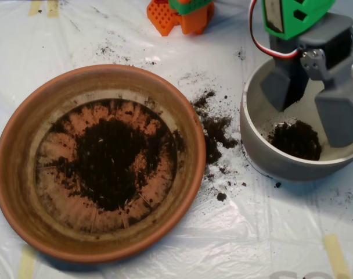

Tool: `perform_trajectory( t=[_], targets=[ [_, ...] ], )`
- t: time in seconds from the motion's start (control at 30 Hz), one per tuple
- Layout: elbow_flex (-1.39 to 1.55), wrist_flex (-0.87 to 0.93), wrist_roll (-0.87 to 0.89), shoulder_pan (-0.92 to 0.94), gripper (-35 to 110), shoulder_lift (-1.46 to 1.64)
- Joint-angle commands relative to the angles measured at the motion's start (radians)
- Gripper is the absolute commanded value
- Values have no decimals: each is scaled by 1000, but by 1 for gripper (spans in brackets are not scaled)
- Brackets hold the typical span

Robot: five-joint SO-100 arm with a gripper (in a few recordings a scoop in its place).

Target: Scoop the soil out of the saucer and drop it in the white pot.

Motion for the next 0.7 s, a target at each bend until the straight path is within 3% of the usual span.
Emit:
perform_trajectory(
  t=[0.0,0.33,0.67],
  targets=[
    [-5,15,-15,-11,32,123],
    [-41,37,55,-35,35,155],
    [-276,163,147,161,36,152]
  ],
)
